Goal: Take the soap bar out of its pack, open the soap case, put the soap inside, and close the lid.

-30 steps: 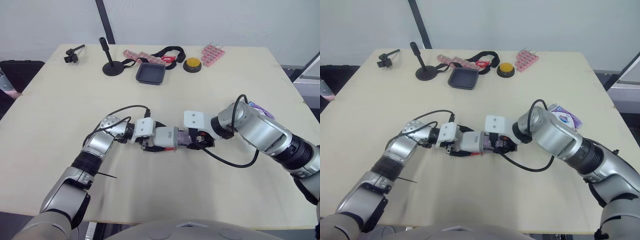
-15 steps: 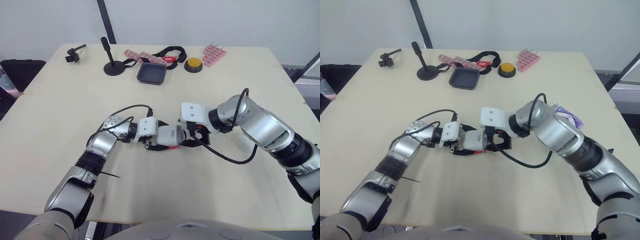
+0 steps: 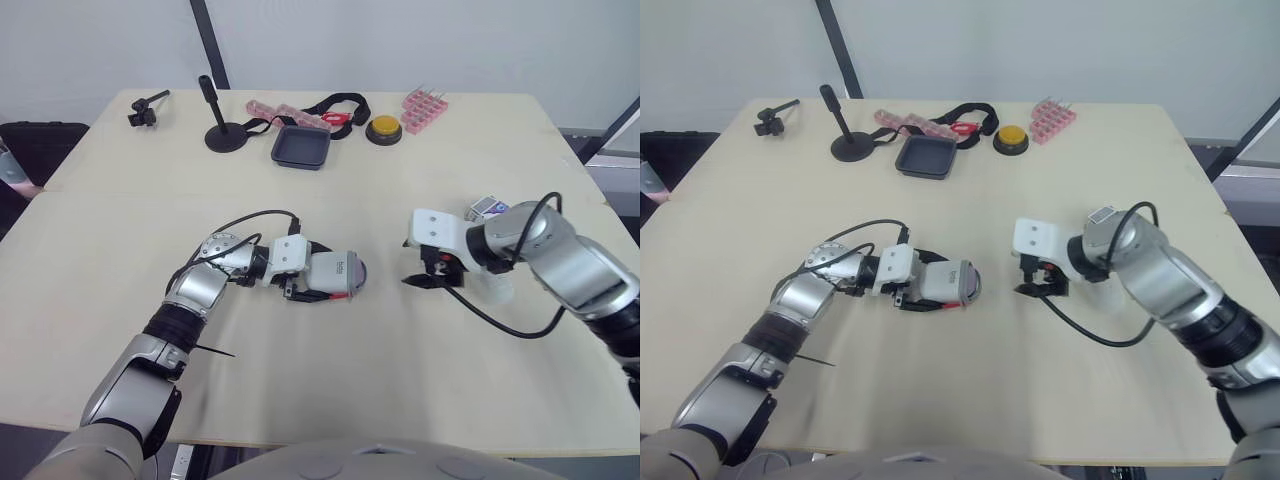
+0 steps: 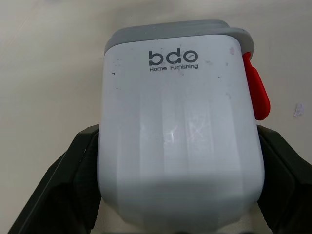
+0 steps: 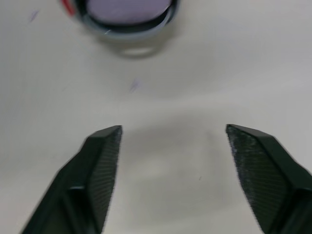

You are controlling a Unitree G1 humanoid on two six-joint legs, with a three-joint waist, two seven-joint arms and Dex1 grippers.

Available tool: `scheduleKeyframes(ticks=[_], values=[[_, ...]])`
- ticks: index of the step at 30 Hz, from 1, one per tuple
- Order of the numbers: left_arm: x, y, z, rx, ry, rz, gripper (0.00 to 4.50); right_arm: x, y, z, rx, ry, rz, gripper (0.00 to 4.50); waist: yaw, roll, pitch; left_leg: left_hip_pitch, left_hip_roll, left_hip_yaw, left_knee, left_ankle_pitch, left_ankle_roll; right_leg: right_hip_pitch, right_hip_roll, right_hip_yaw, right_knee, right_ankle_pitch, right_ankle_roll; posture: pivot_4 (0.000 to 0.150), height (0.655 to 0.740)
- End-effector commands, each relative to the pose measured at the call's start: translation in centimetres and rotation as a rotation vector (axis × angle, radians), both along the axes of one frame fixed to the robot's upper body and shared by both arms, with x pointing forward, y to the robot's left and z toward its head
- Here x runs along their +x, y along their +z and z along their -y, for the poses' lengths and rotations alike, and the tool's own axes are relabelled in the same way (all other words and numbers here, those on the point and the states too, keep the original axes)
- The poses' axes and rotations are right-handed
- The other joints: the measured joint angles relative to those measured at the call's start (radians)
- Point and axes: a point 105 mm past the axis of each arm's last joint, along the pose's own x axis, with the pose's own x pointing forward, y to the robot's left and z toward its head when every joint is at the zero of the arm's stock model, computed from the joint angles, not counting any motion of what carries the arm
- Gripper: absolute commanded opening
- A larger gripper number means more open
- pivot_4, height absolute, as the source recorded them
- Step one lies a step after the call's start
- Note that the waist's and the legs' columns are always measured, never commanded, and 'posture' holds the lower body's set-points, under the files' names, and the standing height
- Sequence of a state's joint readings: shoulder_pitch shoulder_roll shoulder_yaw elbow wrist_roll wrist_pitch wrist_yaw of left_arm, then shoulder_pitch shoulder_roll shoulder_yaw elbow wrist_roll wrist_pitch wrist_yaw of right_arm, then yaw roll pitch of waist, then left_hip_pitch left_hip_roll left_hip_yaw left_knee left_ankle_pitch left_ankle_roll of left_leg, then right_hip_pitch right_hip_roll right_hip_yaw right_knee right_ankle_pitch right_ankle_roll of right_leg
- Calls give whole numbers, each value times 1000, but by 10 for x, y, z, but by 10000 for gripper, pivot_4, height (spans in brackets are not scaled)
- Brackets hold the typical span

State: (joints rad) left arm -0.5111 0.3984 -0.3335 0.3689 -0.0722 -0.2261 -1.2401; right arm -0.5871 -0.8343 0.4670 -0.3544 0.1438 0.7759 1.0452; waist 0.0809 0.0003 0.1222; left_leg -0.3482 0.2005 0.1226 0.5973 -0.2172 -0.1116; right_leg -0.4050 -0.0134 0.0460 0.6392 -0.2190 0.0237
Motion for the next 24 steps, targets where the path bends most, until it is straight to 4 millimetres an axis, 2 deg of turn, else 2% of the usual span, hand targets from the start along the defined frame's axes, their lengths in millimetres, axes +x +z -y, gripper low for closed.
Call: scheduleKeyframes(ticks=[1, 7, 12, 19, 24], values=[[1, 19, 3, -41, -16, 56, 34805, 3, 6, -11, 1, 16, 45, 20651, 1, 0, 0, 0, 0, 0, 0, 0, 0, 0, 0, 0, 0, 0, 0, 1500, 7400], [0, 23, 7, -44, -24, 72, 34805, -15, 2, -27, -3, 168, 56, 582, 4, 0, 0, -1, 0, 0, 0, 0, 1, 0, 0, -1, -1, 0, 0, 1500, 7400], [-2, 26, 13, -56, -34, 75, 34805, -13, -1, -31, -39, 196, 80, 202, 2, 0, 0, -1, 0, 0, 0, 0, 1, 0, 0, -1, -1, 0, 0, 1500, 7400], [-4, 26, 17, -56, -44, 75, 34805, -11, 14, -52, 15, 220, 98, 202, -3, 0, 0, -1, 0, 0, 0, 0, 1, 0, 0, -1, -1, 0, 0, 1500, 7400], [-6, 23, 16, -52, -41, 70, 34805, -13, 16, -52, 24, 211, 88, 202, 2, 0, 0, -1, 0, 0, 0, 0, 1, 0, 0, -1, -1, 0, 0, 1500, 7400]])
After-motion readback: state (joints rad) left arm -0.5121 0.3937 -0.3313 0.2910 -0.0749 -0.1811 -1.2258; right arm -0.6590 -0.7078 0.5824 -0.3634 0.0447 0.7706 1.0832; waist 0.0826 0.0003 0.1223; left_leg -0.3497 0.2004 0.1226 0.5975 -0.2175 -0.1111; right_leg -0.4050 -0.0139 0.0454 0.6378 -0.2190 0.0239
